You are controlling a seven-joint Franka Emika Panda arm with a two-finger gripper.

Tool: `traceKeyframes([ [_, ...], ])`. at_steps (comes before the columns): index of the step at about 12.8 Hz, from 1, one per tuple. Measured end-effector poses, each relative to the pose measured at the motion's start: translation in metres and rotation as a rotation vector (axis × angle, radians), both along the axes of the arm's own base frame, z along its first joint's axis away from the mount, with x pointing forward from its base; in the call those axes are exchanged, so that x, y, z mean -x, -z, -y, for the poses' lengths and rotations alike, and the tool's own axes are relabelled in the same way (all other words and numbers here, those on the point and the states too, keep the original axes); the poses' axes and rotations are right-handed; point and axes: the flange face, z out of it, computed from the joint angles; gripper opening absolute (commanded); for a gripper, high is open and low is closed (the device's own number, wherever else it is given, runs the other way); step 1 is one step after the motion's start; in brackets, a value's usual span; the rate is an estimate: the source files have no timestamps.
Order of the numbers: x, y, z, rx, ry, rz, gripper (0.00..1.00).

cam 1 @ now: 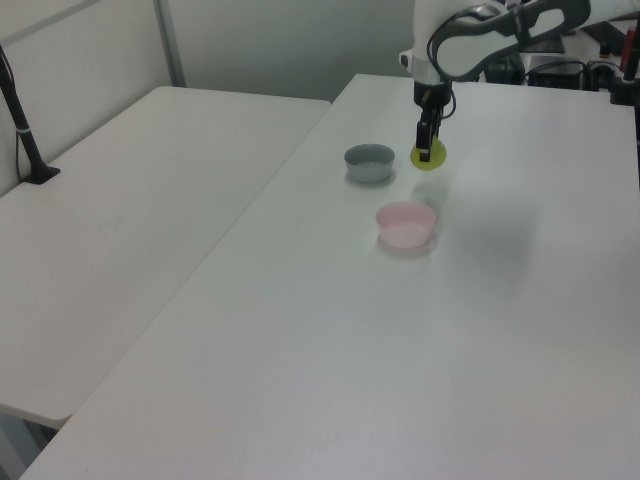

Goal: Pick up a pear from the bowl

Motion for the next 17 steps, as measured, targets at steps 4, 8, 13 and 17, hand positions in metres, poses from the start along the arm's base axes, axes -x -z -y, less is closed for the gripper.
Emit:
traceKeyframes([
  [4, -0.011, 0.037, 0.0, 0.002, -0.01, 0.024, 0.96],
  [8, -0.013, 0.033, 0.0, 0.004, -0.01, 0.033, 1.0],
  [13, -0.011, -0.002, -0.013, 0.0, -0.015, 0.031, 1.0],
  [17, 0.009, -0.084, -0.095, -0.014, 0.047, 0.029, 1.0],
])
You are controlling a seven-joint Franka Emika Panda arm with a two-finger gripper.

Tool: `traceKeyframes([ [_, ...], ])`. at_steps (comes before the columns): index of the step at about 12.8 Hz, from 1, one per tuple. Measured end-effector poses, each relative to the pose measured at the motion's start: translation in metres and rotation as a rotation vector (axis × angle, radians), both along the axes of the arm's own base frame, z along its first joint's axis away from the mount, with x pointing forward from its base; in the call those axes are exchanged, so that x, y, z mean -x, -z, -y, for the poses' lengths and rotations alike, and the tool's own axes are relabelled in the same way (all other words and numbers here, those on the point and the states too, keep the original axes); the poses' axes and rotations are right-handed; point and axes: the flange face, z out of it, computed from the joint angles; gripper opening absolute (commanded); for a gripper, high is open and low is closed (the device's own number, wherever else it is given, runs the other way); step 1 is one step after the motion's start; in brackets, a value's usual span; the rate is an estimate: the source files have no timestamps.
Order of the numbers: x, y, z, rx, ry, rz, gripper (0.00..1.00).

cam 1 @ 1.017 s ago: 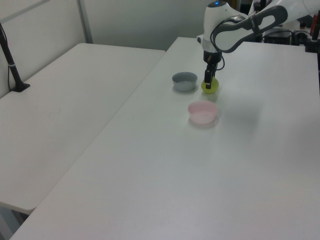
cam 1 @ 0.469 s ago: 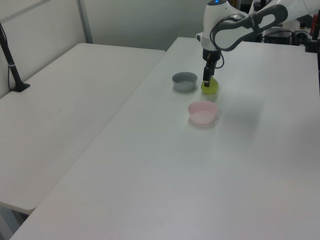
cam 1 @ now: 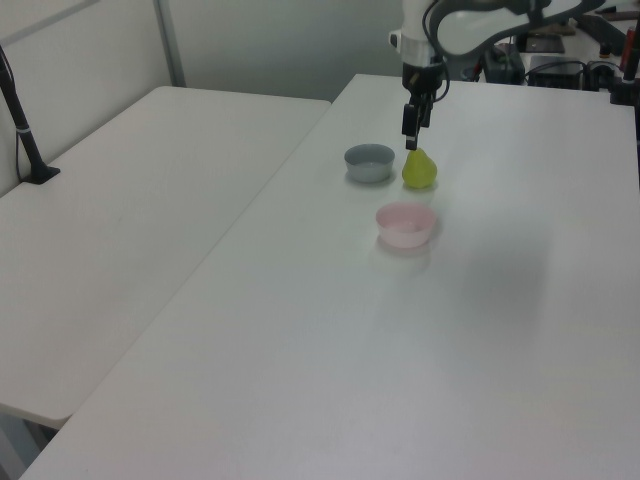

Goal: Pick up a pear from the bowl

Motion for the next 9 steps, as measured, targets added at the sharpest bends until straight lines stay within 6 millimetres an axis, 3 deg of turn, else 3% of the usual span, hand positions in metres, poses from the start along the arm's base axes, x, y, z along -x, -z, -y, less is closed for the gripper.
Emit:
traceKeyframes([
  [2, 0.019, -0.041, -0.039, -0.003, -0.005, -0.007, 1.0],
  [5, 0.051, -0.093, -0.069, -0.015, 0.039, -0.002, 1.0],
  [7, 0.068, -0.11, -0.07, -0.037, 0.081, -0.011, 1.0],
  [9, 0.074, -0.115, -0.064, -0.039, 0.092, -0.008, 1.0],
])
